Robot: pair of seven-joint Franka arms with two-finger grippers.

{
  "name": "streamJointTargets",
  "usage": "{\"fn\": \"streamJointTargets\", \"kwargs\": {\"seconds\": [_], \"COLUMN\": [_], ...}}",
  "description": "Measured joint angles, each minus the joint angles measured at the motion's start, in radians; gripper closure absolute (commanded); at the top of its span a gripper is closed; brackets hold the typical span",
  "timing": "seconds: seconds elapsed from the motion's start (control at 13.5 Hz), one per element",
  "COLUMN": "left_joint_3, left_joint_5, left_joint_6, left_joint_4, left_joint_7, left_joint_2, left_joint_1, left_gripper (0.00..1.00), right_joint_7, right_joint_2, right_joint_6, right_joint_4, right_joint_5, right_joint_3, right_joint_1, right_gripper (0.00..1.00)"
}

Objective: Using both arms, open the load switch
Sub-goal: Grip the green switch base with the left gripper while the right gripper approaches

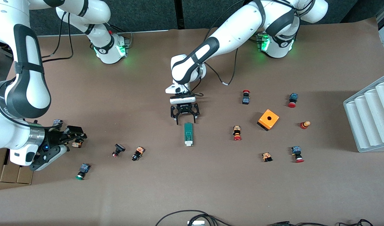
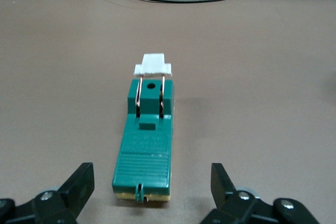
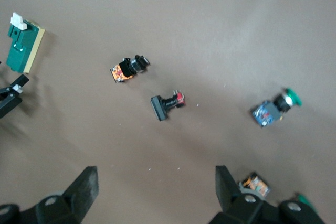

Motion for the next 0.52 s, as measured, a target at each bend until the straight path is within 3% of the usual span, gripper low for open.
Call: {"fn": "streamJointTargets", "kwargs": {"seconds": [0.3,0.52], "left_joint_3": [0.006,0.005], "left_joint_5": [0.118,0.142], "left_joint_6": [-0.005,-0.034], "left_joint_4": [0.0,-0.005], "left_joint_7": [-0.114,-0.138], "left_joint_2": [0.031,0.049], "left_joint_1": [0.0,0.0], "left_gripper": [0.1,0.14], "right_joint_7": [-0.149,-0.185], "right_joint_2": [0.028,0.04], "right_joint_6": [0.022,0.035], "right_joint_4": [0.0,0.002], "right_joint_5": [0.0,0.0], "right_joint_3": [-0.005,-0.001], "right_joint_1": [-0.001,0.007], "right_gripper": [0.01,0.01]}}
